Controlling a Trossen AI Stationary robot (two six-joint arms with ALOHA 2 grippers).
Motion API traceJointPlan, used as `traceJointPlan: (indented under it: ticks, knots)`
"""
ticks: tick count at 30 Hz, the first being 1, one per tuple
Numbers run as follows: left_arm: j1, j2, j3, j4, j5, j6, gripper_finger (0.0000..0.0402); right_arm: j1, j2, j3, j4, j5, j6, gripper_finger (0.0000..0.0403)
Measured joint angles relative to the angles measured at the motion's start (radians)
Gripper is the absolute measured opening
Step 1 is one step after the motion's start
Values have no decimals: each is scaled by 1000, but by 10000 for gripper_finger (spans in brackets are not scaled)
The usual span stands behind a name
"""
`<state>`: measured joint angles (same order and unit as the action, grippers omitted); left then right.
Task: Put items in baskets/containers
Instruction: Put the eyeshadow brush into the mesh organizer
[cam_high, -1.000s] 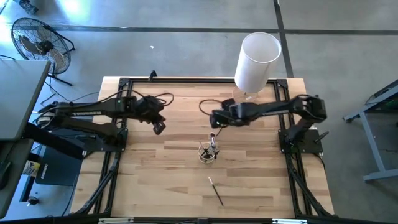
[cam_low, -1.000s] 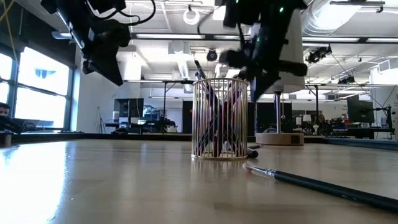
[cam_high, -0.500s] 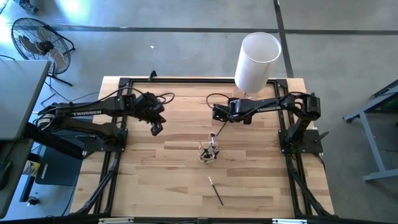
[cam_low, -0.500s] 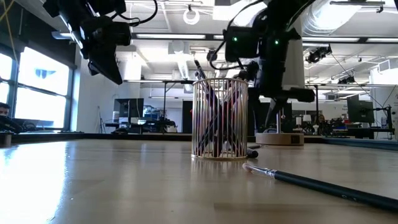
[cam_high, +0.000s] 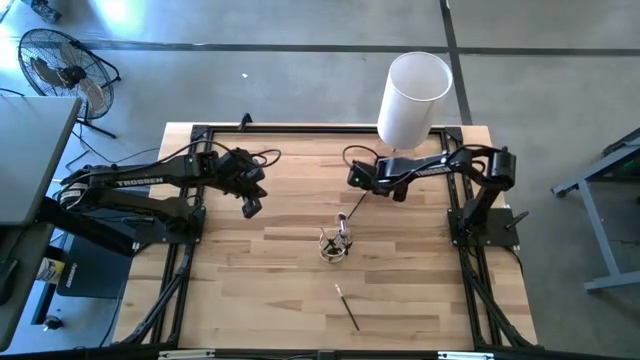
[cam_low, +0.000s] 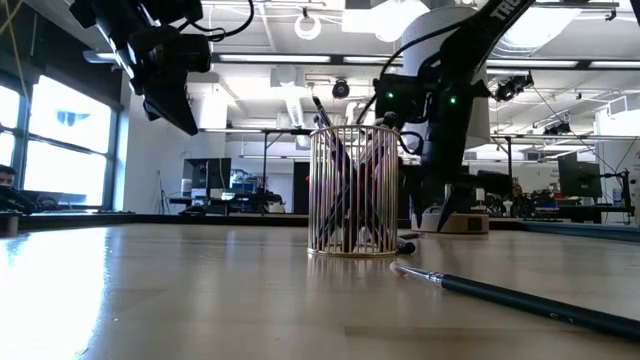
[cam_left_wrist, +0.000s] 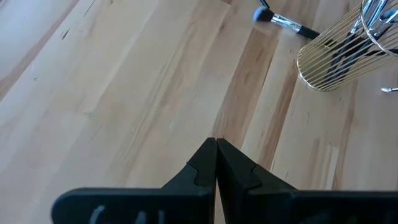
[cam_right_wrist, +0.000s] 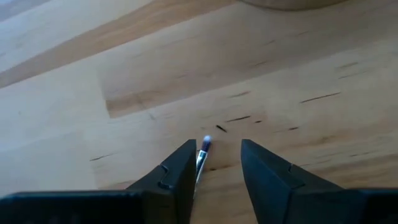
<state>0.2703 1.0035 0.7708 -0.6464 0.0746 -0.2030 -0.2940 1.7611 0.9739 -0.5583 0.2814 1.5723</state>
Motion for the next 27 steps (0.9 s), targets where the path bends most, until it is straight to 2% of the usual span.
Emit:
traceJointPlan:
  ticks: [11, 27]
  knots:
    - [0, 0, 0, 1, 3, 23, 1, -16, 47, -2, 11, -30, -5, 117]
    - [0, 1, 0, -8, 3, 23, 1, -16, 19, -7, -39, -34, -92, 116]
